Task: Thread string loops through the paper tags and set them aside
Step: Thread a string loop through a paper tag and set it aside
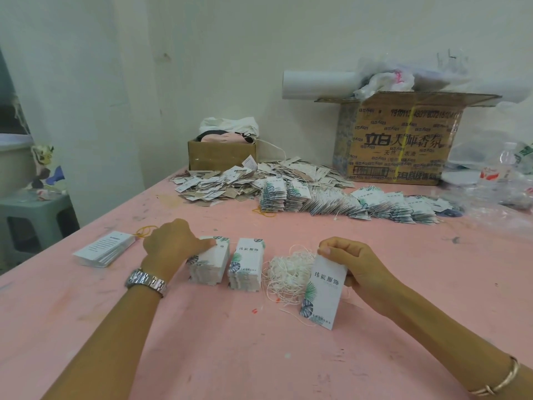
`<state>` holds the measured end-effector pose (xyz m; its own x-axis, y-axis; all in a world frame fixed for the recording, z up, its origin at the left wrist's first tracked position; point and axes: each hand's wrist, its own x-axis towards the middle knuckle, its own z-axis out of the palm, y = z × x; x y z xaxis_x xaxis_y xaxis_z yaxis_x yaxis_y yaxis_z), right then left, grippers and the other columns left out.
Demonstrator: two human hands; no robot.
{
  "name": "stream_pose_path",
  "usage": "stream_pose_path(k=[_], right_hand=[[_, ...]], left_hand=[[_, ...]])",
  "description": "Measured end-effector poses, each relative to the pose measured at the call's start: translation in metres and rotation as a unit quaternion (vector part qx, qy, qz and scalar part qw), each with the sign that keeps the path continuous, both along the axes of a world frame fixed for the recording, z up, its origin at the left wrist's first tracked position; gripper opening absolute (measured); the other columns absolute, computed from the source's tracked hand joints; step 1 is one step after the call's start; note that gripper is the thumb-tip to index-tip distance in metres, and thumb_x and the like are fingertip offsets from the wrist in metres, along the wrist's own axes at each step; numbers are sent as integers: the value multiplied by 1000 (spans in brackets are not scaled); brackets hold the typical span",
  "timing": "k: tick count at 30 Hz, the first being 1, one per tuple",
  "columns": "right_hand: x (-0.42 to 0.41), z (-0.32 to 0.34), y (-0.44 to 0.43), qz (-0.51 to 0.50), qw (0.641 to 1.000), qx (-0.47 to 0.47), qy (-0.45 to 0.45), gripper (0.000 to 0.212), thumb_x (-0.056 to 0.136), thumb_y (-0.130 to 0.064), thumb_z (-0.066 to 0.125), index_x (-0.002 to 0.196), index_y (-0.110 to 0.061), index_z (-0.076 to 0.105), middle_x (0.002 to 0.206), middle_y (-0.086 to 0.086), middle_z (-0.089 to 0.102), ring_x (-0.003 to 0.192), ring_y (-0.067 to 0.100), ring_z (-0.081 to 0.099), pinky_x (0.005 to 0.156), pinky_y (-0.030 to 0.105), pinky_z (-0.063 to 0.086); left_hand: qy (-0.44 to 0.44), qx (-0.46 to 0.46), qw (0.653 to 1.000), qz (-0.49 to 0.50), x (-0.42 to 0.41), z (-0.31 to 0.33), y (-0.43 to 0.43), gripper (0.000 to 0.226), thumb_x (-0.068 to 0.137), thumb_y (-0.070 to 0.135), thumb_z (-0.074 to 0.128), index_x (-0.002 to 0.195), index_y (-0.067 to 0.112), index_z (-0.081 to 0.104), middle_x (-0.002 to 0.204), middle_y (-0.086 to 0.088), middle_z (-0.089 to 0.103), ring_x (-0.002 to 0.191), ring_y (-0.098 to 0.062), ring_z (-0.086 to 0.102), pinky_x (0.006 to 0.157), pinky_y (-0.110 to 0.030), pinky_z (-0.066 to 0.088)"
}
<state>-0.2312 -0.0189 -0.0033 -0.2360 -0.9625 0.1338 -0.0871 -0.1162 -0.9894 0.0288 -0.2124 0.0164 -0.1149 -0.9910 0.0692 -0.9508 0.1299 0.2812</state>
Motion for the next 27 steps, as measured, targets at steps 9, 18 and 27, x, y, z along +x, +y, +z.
stream_pose_path(k=[9,18,27], right_hand=[[0,-1,-1,-16,1000,7,-6,11,75,-33,68,66,-26,69,57,-5,53,50,7,41,41,14,23],[0,1,-2,-3,999,4,-41,10,68,-30,72,65,-23,65,60,-2,51,55,12,43,53,29,22],[1,7,3,14,998,-23,-51,9,76,-28,69,68,-24,69,69,7,59,62,19,41,55,31,18]], left_hand=[[207,-102,972,-32,-7,12,12,21,92,35,64,77,22,68,76,3,67,79,-24,65,64,-28,46],[560,149,741,-339,-60,17,84,34,78,32,72,111,25,67,98,6,75,84,-9,73,64,-17,54],[558,235,708,-363,-84,-8,113,30,76,31,71,104,21,67,95,0,73,82,-10,68,68,-21,54]])
